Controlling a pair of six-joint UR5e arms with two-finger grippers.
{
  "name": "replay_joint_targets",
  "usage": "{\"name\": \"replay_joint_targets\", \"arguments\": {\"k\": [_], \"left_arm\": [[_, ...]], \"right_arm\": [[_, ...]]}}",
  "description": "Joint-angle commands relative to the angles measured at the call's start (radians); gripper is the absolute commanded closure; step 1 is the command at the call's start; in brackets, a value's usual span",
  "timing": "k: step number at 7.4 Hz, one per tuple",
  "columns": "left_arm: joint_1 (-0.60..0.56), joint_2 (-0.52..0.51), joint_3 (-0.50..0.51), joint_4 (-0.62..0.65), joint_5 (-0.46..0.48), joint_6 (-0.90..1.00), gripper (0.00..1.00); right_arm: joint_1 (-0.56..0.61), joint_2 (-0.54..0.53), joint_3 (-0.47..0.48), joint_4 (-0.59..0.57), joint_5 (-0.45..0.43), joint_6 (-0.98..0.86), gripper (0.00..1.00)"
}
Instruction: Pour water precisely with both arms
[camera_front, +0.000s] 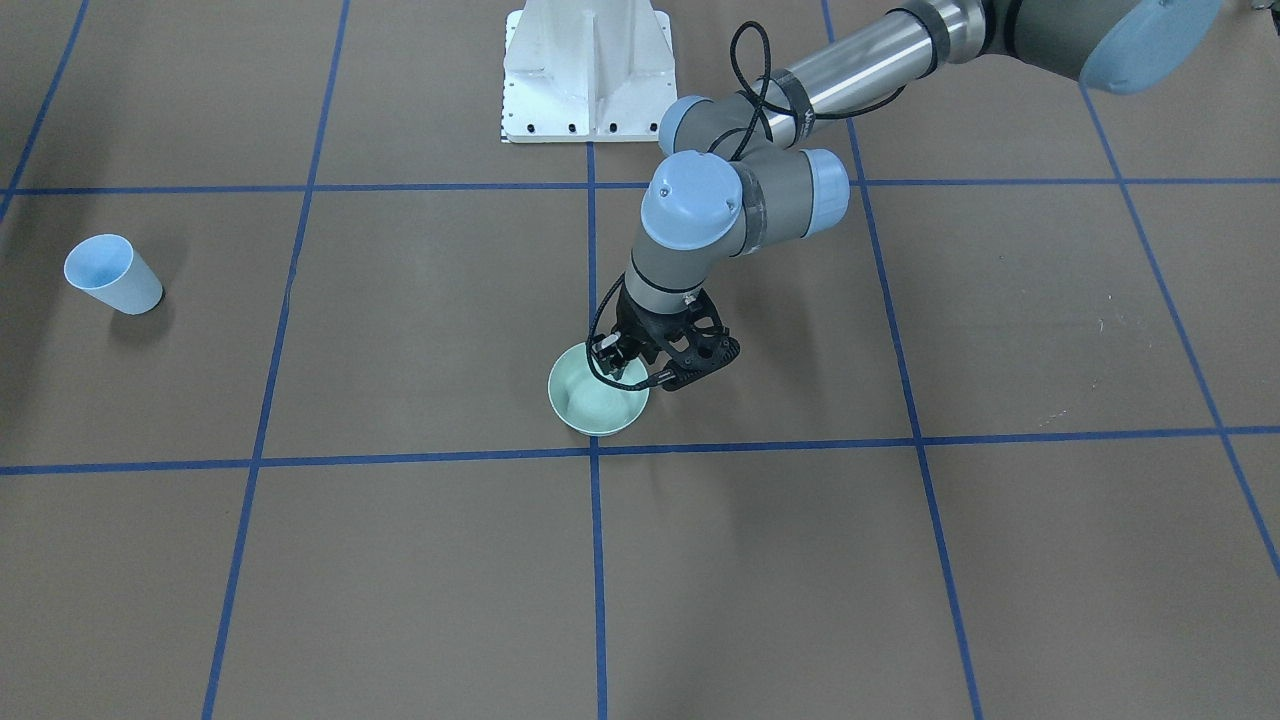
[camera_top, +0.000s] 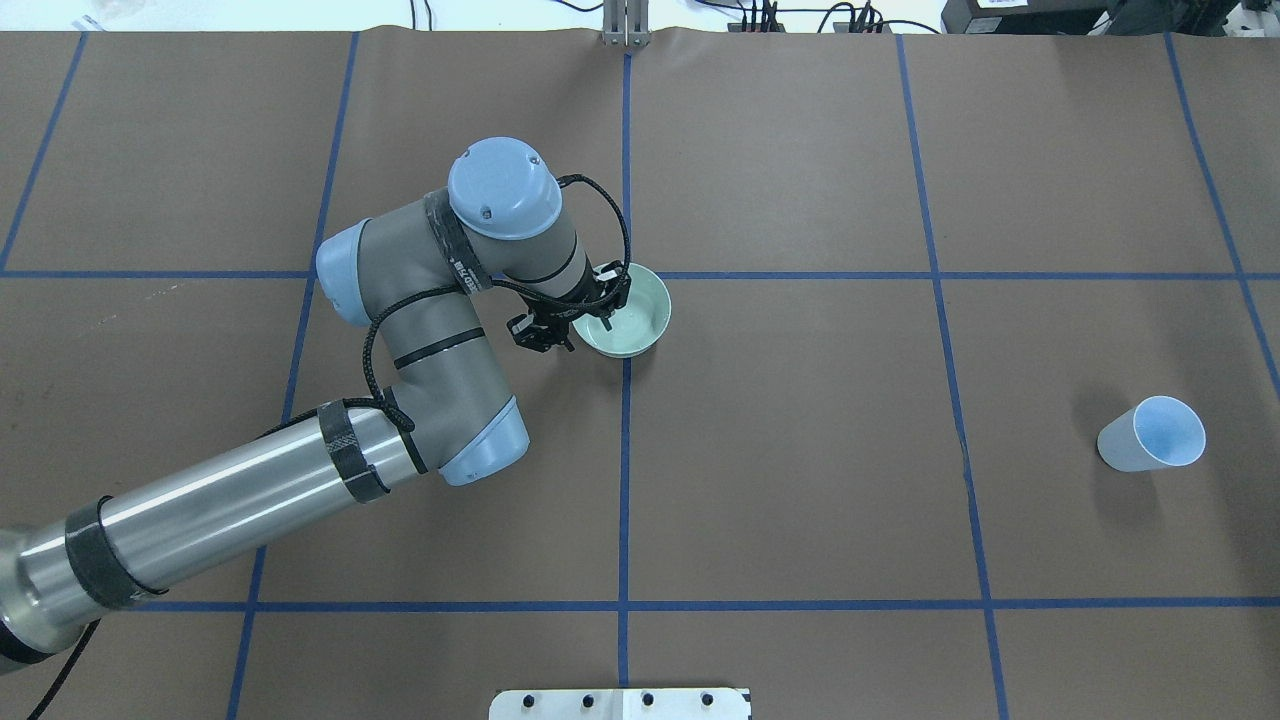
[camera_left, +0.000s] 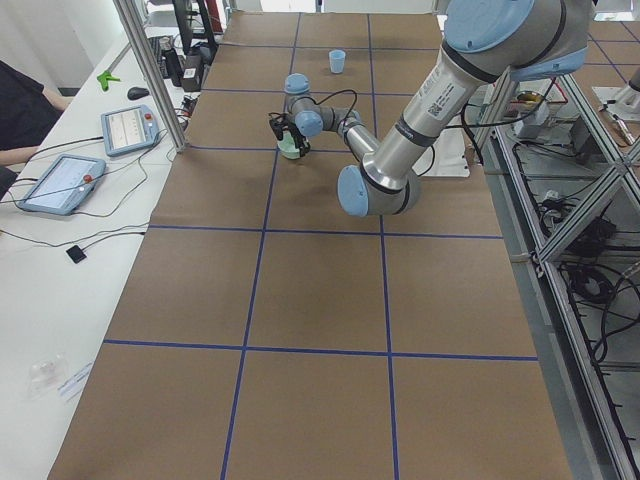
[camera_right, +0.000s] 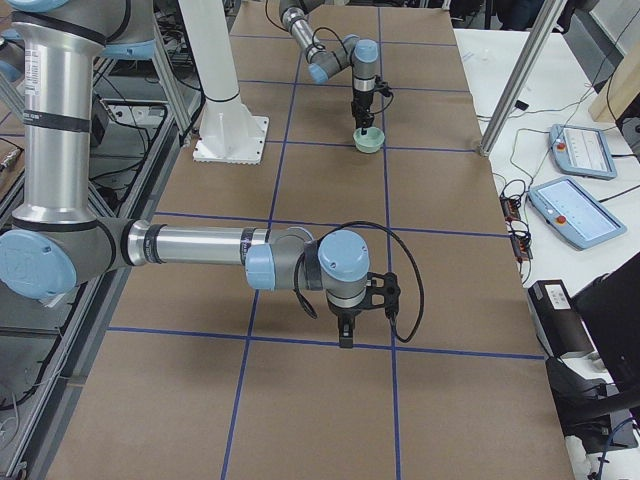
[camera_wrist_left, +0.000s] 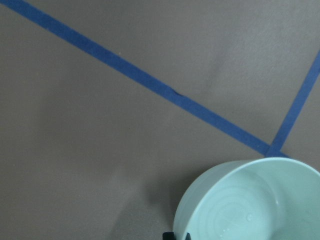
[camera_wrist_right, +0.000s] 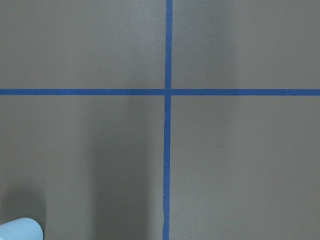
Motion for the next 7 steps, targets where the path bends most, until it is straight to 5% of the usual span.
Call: {"name": "replay_joint_targets", "arguments": {"k": [1, 4, 6, 7], "left_arm": [[-0.071, 0.003, -0.117, 0.069, -0.052, 0.002, 0.0], [-0.163, 0.075, -0.328, 0.207, -0.132, 0.004, 0.0], [-0.169, 0.088, -0.386, 0.265, -0.13, 0.004, 0.0], [-0.168, 0.088, -0.388, 0.269, -0.129, 0.002, 0.0]], "right_arm": [[0.0, 0.005, 0.007, 0.001, -0.002, 0.0, 0.01], [0.0, 0.074, 0.043, -0.002, 0.016, 0.038, 0.01], [-0.015, 0.006, 0.124, 0.021, 0.025, 0.134, 0.01], [-0.093, -0.1, 0.234, 0.109, -0.052, 0.235, 0.0]]}}
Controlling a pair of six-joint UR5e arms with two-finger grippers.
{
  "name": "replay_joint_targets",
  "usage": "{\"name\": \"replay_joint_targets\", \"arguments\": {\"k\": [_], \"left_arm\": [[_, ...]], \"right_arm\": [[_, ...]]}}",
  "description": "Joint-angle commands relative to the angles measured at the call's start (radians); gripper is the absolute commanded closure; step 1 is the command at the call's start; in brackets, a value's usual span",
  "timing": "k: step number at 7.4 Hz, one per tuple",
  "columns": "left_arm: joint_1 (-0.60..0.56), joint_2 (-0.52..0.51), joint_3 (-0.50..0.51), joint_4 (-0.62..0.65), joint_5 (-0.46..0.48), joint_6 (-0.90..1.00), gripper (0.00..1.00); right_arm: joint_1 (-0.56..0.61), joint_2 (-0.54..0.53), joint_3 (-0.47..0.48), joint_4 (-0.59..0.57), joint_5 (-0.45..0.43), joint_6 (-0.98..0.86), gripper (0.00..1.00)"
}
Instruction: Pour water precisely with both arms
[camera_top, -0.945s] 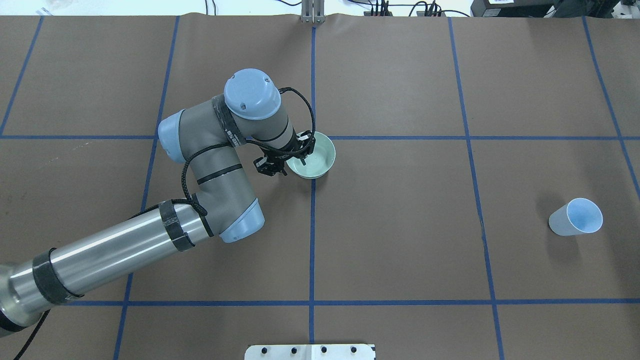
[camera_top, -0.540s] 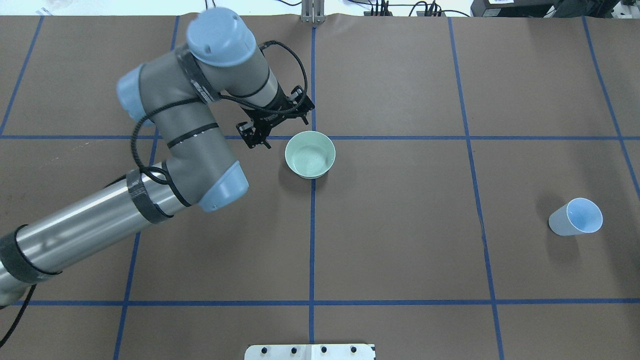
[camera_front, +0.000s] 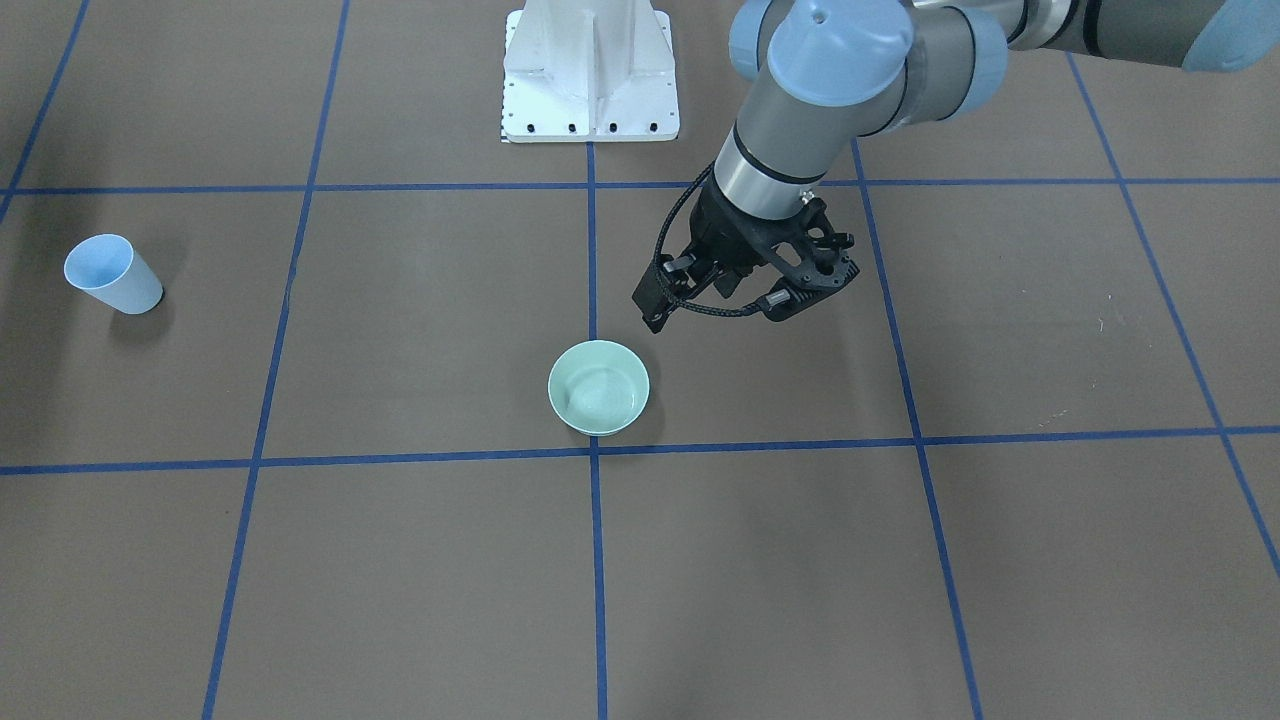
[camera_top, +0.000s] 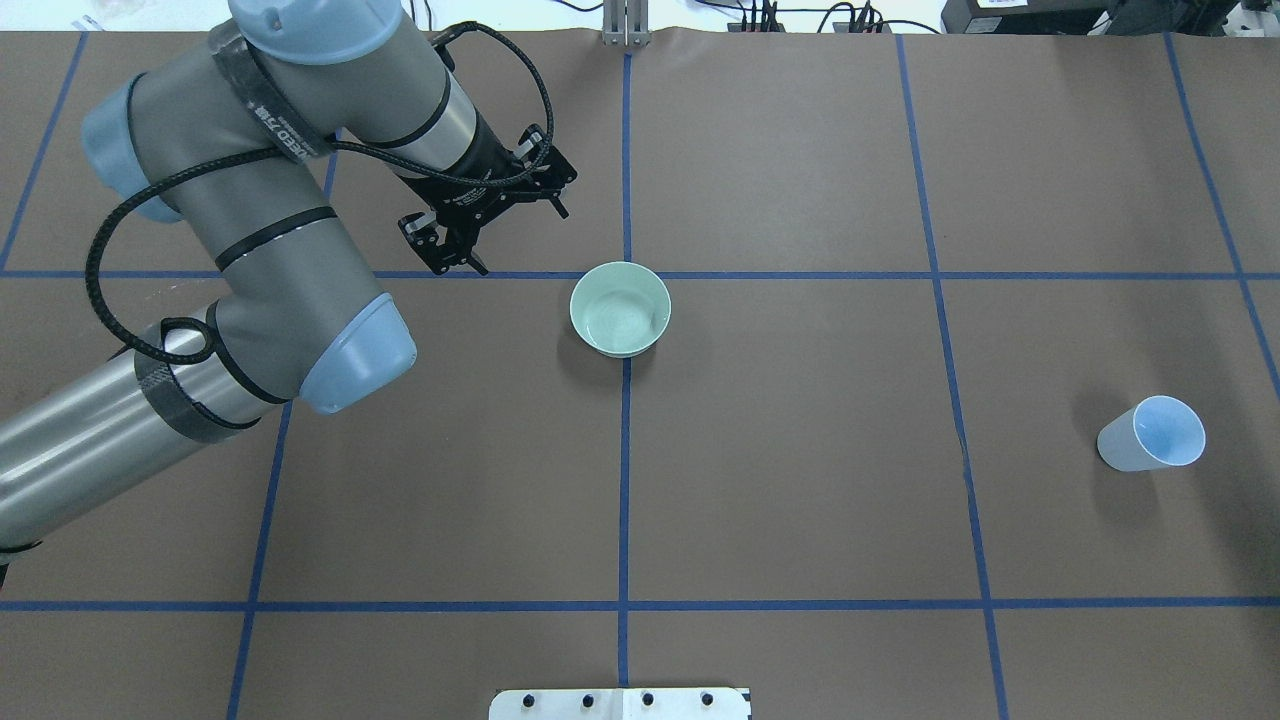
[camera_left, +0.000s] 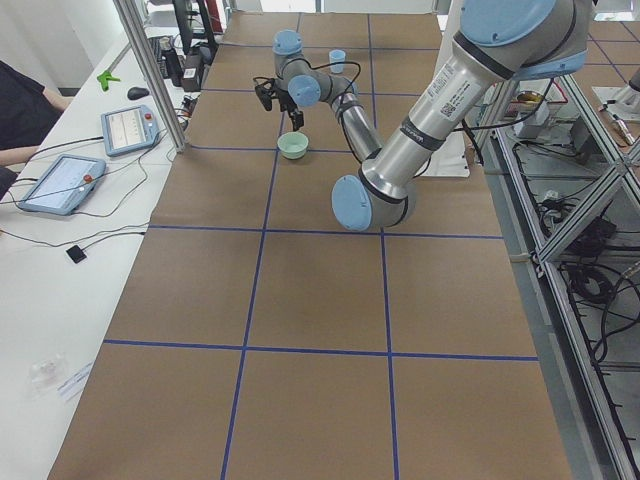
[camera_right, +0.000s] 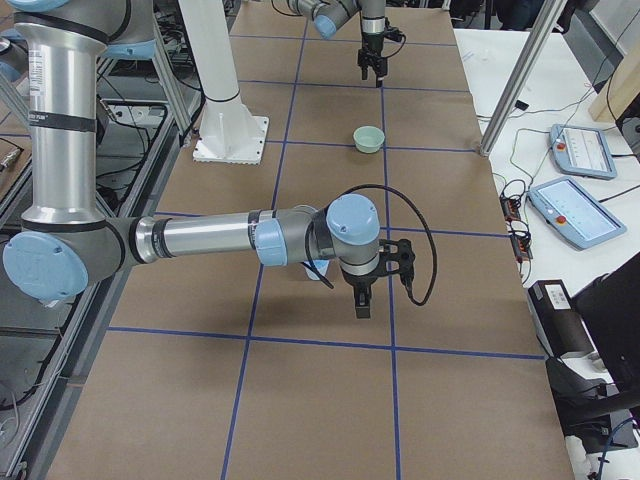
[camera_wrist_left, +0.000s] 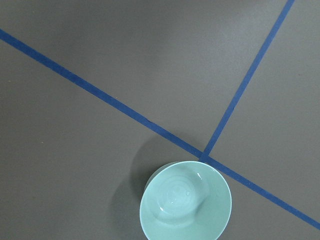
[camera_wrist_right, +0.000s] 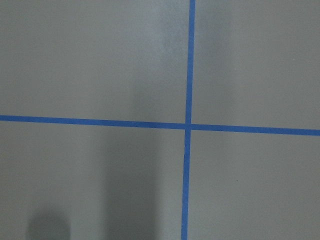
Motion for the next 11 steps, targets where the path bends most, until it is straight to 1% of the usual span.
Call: {"name": "replay_joint_targets", "arguments": {"k": [1, 2, 3, 4, 5, 6, 7, 8, 9, 10, 11], "left_arm": [[-0.002, 0.011, -0.021, 0.018, 0.002, -0.003, 0.0], [-0.002, 0.026, -0.029, 0.016, 0.007, -0.003, 0.0], [-0.002, 0.04, -0.038, 0.016, 0.01, -0.003, 0.0], [0.002, 0.05, -0.041, 0.016, 0.012, -0.006, 0.0], [0.003, 0.055, -0.041, 0.015, 0.016, -0.006, 0.0], [0.006, 0.057, -0.044, 0.015, 0.028, -0.004, 0.0], [0.008, 0.087, -0.076, 0.015, 0.044, -0.001, 0.0], [0.009, 0.147, -0.142, 0.015, 0.056, 0.012, 0.0], [0.008, 0.237, -0.222, 0.016, 0.058, 0.108, 0.0], [-0.001, 0.303, -0.278, 0.016, 0.058, 0.156, 0.0], [-0.006, 0.331, -0.296, 0.016, 0.058, 0.178, 0.0]], "right_arm": [[-0.186, -0.193, 0.189, 0.18, -0.205, 0.271, 0.0], [-0.262, -0.223, 0.231, 0.228, -0.259, 0.44, 0.0], [-0.31, -0.256, 0.28, 0.229, -0.272, 0.478, 0.0], [-0.316, -0.27, 0.318, 0.23, -0.267, 0.502, 0.0], [-0.33, -0.281, 0.341, 0.232, -0.274, 0.579, 0.0], [-0.35, -0.322, 0.345, 0.311, -0.287, 0.66, 0.01], [-0.4, -0.431, 0.343, 0.486, -0.375, 0.7, 0.01], [-0.44, -0.454, 0.342, 0.523, -0.417, 0.726, 0.01], [-0.473, -0.459, 0.343, 0.525, -0.463, 0.728, 0.01], [-0.517, -0.474, 0.343, 0.529, -0.534, 0.736, 0.01], [-0.584, -0.479, 0.343, 0.552, -0.6, 0.81, 0.01]]}}
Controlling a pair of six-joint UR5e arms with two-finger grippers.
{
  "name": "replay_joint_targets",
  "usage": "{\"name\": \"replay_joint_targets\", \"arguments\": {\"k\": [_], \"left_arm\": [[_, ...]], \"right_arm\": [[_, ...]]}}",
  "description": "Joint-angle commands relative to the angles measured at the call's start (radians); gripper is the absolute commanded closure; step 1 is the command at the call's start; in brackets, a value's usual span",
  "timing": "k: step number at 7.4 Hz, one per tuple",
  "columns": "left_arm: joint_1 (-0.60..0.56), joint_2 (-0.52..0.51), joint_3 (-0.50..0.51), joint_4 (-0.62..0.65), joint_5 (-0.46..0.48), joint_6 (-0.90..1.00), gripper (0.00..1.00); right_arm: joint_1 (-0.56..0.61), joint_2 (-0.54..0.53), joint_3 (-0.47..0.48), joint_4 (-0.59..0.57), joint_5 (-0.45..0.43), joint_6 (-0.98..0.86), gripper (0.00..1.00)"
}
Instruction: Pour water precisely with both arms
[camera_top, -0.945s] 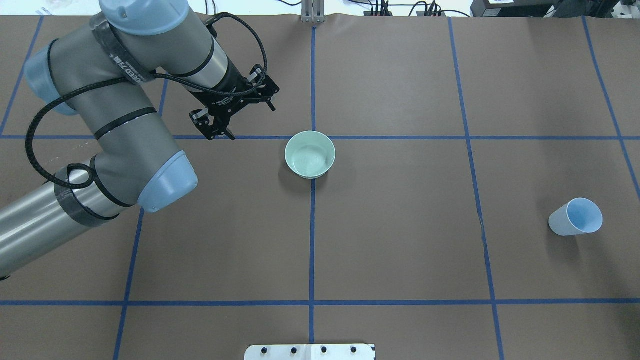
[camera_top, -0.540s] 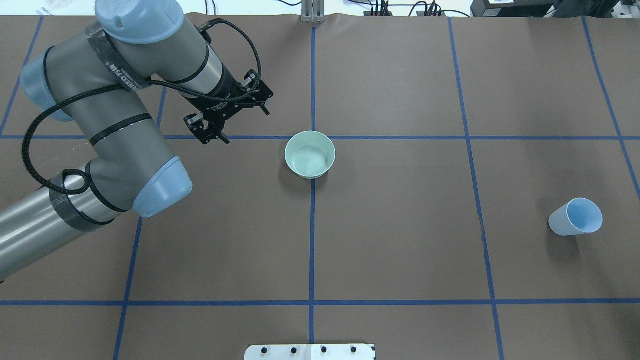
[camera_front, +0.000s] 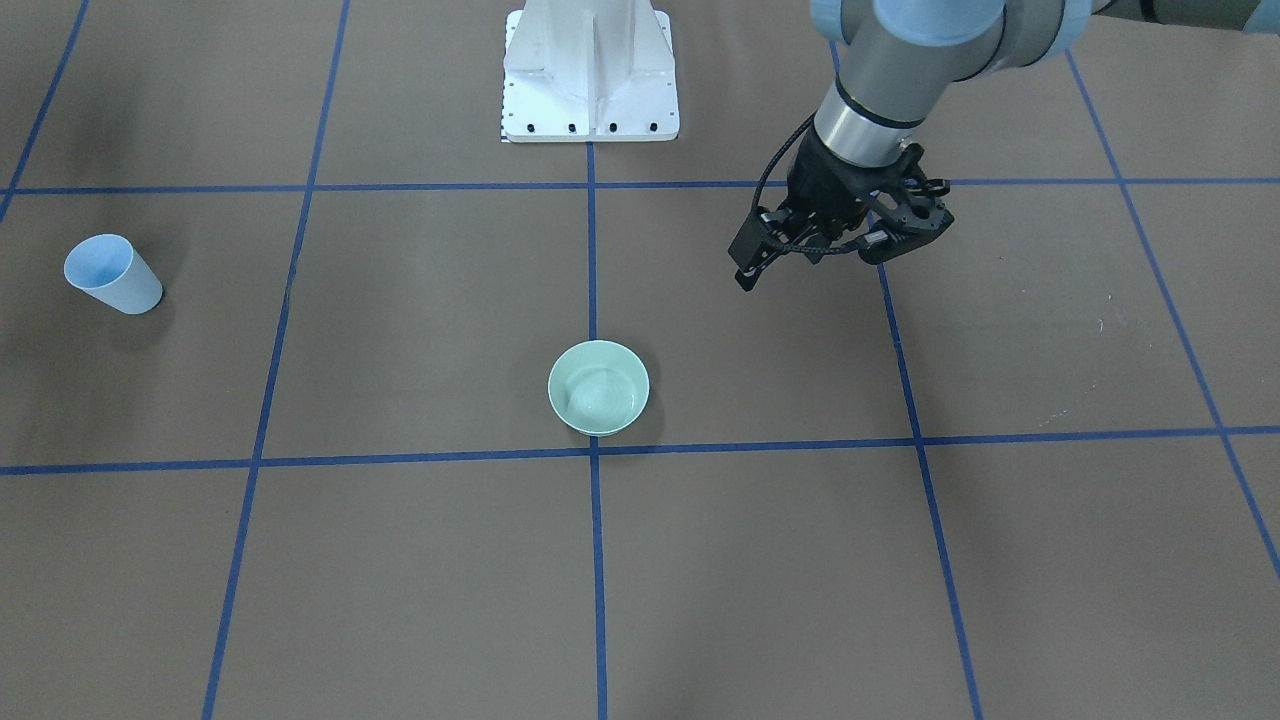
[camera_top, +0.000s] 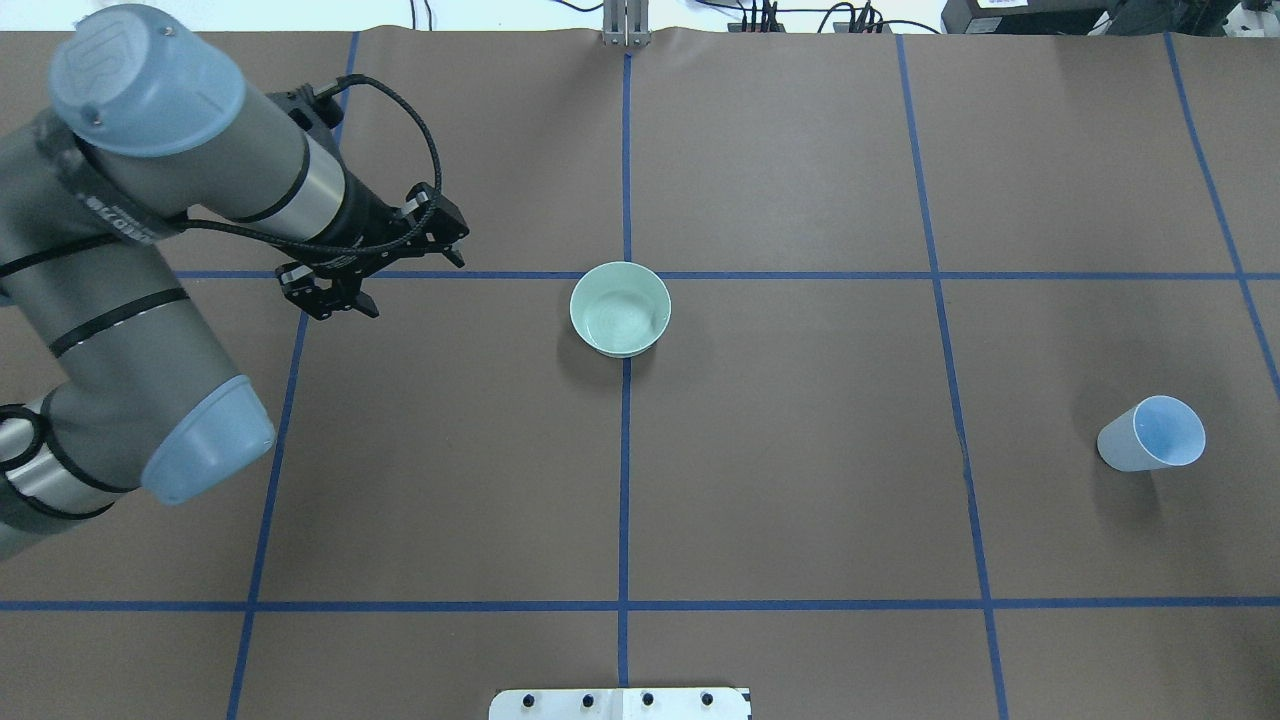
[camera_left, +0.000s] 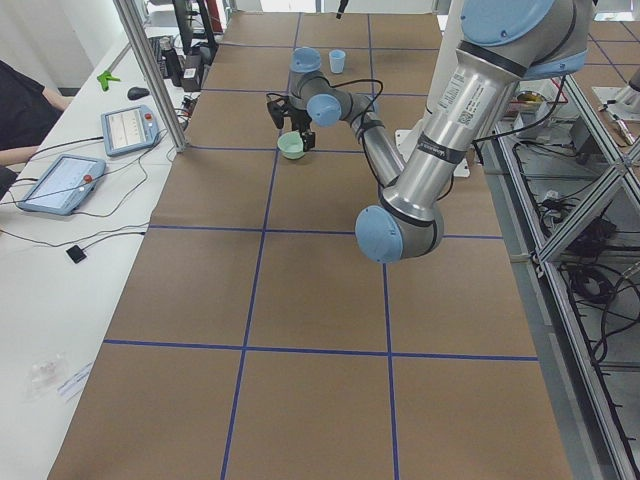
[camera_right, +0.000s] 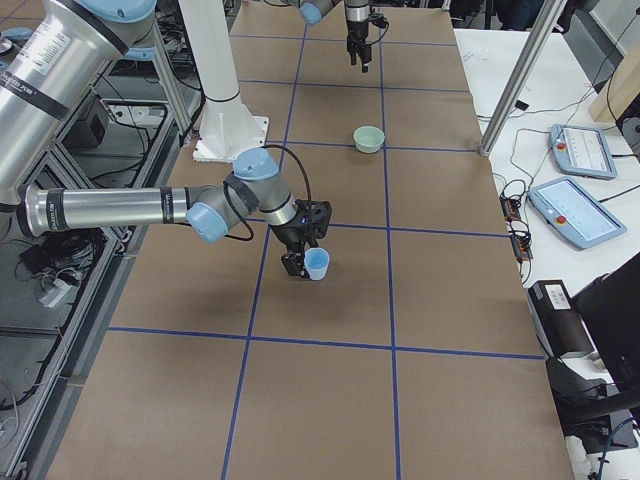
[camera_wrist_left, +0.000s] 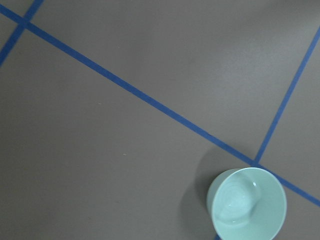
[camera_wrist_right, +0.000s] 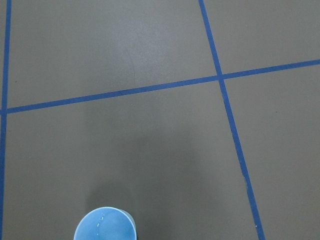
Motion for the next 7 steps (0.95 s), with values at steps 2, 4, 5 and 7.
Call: {"name": "replay_joint_targets", "arguments": {"k": [2, 4, 5, 7], "left_arm": [[-0.004, 0.059, -0.047, 0.0, 0.006, 0.05, 0.0], [-0.008, 0.059, -0.047, 0.0, 0.006, 0.051, 0.0], [-0.008, 0.061, -0.048, 0.0, 0.006, 0.053, 0.0], [-0.012, 0.078, -0.06, 0.002, 0.006, 0.13, 0.0]], "right_arm": [[-0.316, -0.012, 0.003, 0.075, -0.285, 0.282, 0.0], [-0.479, -0.023, 0.006, 0.114, -0.438, 0.426, 0.0], [-0.598, -0.028, 0.006, 0.114, -0.553, 0.509, 0.0], [-0.769, -0.055, 0.003, 0.114, -0.716, 0.619, 0.0]]}}
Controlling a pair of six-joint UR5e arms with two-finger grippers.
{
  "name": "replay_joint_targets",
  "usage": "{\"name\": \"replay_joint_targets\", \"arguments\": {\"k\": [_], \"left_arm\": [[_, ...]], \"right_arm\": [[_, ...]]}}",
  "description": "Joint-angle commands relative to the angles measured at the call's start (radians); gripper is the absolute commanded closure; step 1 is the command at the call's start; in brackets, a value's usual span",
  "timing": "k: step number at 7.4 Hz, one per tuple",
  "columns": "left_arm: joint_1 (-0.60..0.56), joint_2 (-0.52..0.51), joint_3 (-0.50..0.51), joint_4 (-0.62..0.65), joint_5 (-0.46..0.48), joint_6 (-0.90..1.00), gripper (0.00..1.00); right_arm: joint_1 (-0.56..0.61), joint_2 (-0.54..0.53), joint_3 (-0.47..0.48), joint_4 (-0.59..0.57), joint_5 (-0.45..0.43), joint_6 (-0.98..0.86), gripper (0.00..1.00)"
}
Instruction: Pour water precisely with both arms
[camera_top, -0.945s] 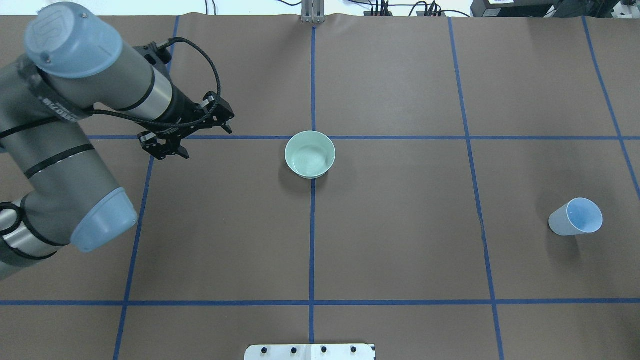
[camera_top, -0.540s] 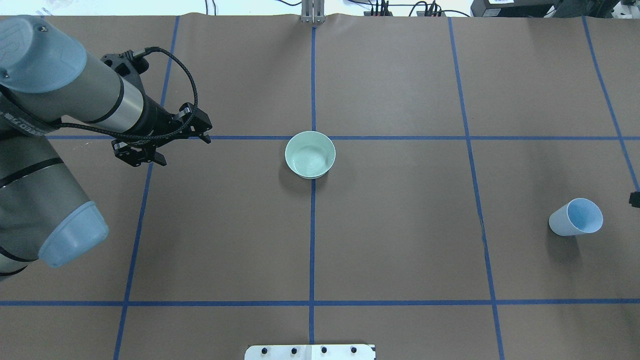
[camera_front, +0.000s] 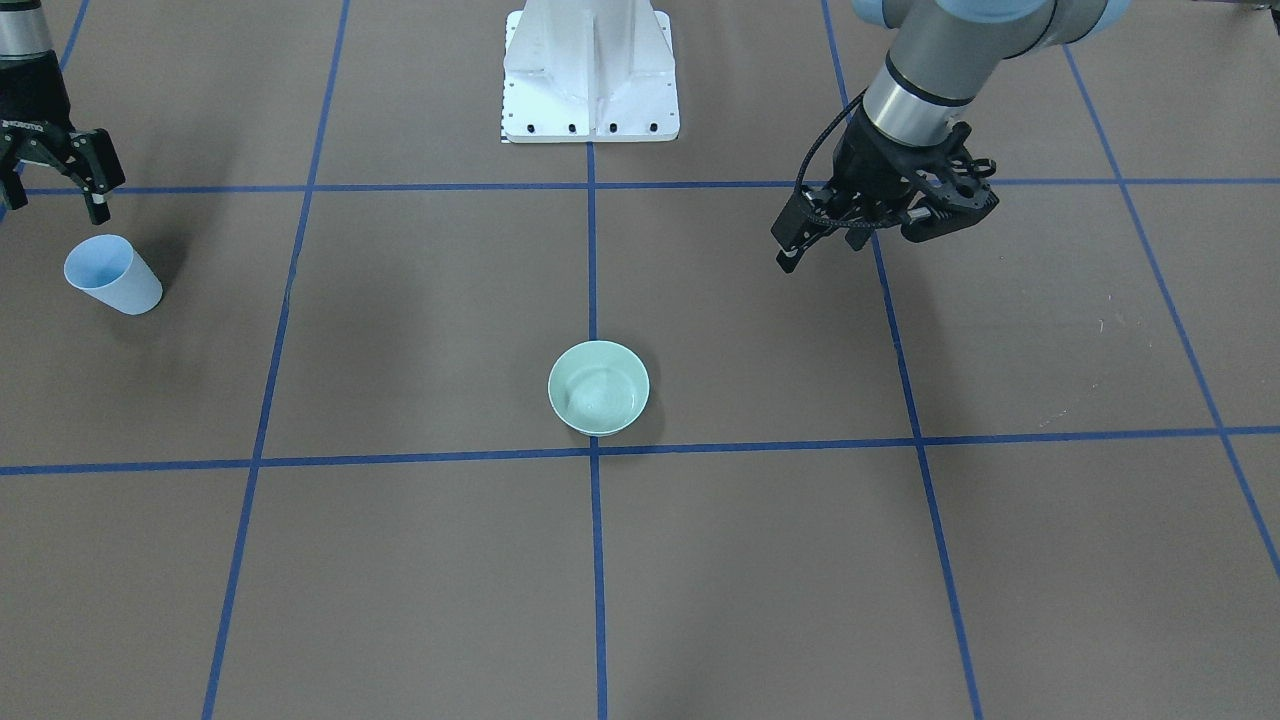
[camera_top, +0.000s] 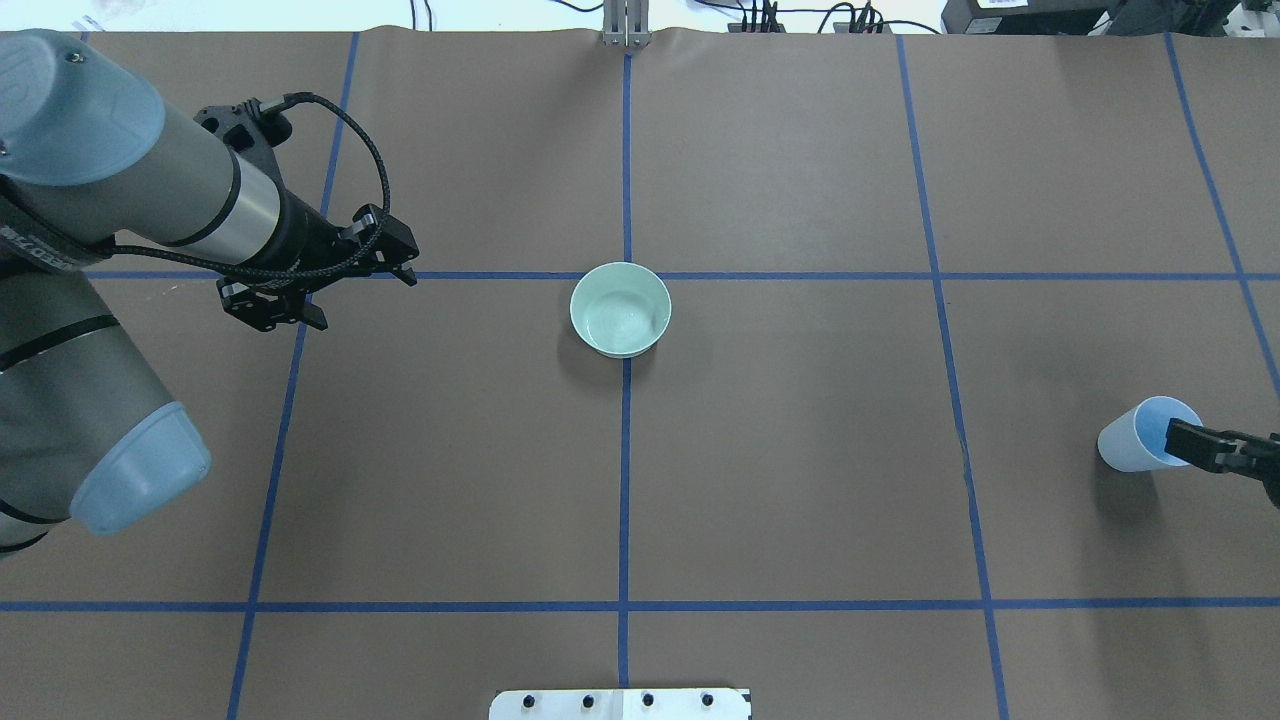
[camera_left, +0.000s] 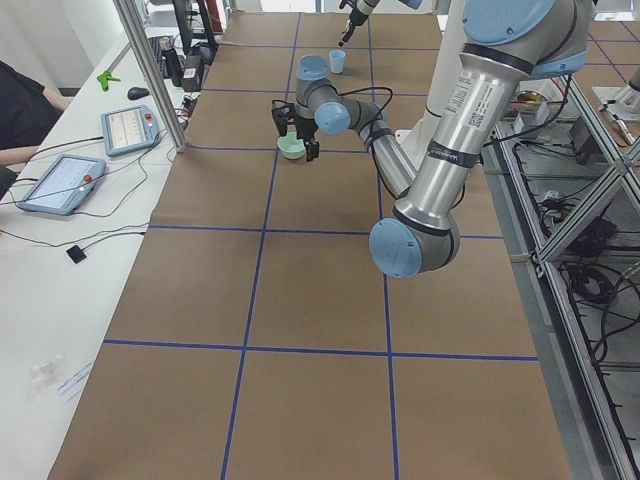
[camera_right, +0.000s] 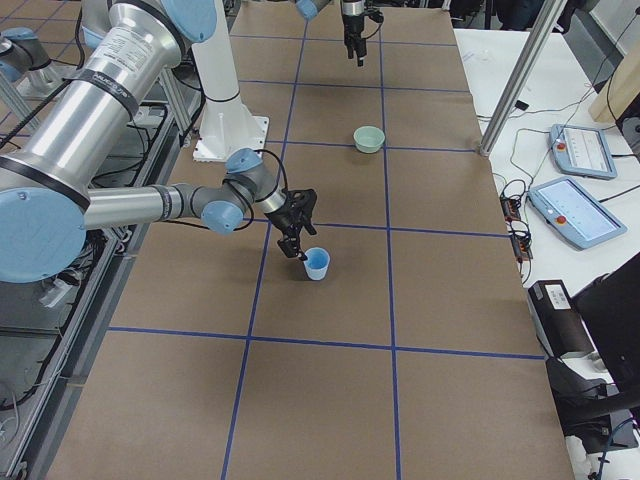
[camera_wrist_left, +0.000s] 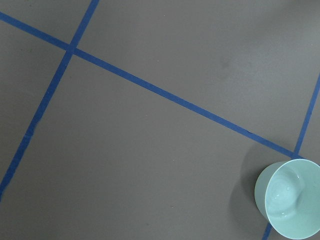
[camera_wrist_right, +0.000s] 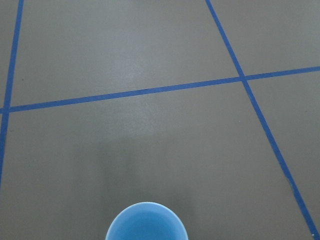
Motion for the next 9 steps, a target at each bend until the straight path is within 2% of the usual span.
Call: {"name": "replay_joint_targets", "arguments": {"k": [1, 2, 3, 6, 9], "left_arm": [[-0.002, 0.065, -0.039, 0.0, 0.0, 0.142, 0.0], [-0.003, 0.121, -0.056, 0.0, 0.002, 0.235, 0.0], [-0.011, 0.161, -0.061, 0.0, 0.012, 0.327, 0.0], [-0.011, 0.193, -0.064, -0.002, 0.015, 0.356, 0.0], [-0.011, 0.201, -0.062, -0.005, 0.014, 0.357, 0.0]], "right_arm": [[-0.206, -0.035, -0.018, 0.001, -0.22, 0.138, 0.0], [-0.247, -0.041, -0.046, 0.001, -0.27, 0.175, 0.0], [-0.297, -0.039, -0.099, 0.01, -0.363, 0.217, 0.0], [-0.373, -0.036, -0.273, 0.212, -0.51, 0.236, 0.0], [-0.393, -0.029, -0.276, 0.228, -0.534, 0.235, 0.01]]}}
